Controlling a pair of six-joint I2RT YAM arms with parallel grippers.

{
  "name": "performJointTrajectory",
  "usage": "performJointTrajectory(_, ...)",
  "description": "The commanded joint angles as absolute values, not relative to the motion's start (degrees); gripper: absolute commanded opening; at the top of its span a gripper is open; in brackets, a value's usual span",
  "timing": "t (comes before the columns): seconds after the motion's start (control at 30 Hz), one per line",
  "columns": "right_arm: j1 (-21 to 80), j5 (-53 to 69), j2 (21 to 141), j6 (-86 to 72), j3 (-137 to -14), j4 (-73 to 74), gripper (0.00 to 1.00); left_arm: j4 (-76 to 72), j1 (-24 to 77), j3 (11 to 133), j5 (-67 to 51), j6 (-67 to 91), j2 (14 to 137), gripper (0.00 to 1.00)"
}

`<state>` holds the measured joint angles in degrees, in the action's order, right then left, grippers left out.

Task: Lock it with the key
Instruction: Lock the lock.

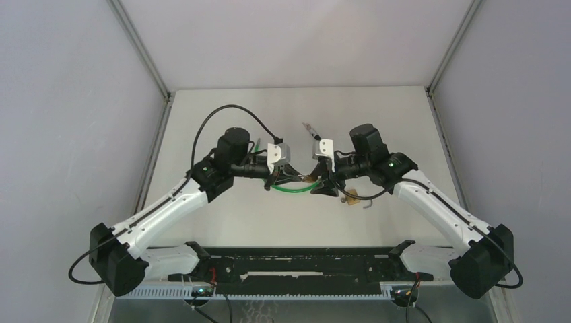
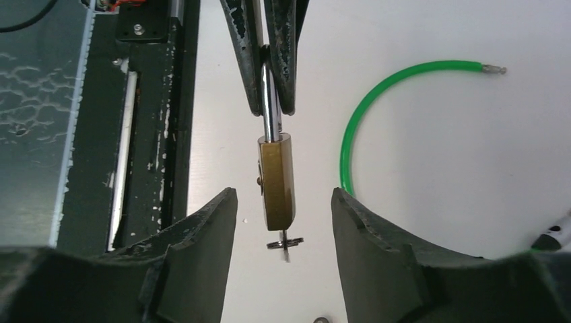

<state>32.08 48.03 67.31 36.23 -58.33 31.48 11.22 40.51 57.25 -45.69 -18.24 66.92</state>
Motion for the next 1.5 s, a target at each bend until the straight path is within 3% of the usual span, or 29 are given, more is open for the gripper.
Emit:
performJointTrajectory(0.0,31.73,52.08,66.8,33.49,-57.75,27.96,0.6,6.0,40.12,55.22,-48.04,-15.46,65.28,0.0)
performJointTrajectory(0.2,31.94,51.97,66.2,33.21,-57.79,27.54,0.58,4.36,40.08,54.53,-48.75,-13.85,65.8,0.0)
performJointTrajectory(0.5,32.24,51.05,65.89,33.68,-57.66,27.68,0.44,3.62,40.09,54.28,-48.87,-13.17,66.01,0.0)
performJointTrajectory(1.17,33.31,49.33,64.29,33.57,-57.68,27.09,0.35,2.55,40.08,53.55,-48.33,-12.35,66.65,0.0)
performJointTrajectory(1.3,33.66,49.03,64.31,33.67,-57.61,27.09,0.29,2.37,40.08,53.35,-48.26,-12.3,66.61,0.0)
performJointTrajectory(1.47,34.09,48.78,64.32,33.03,-57.66,26.6,0.15,2.05,40.08,53.19,-48.17,-12.08,66.59,0.0)
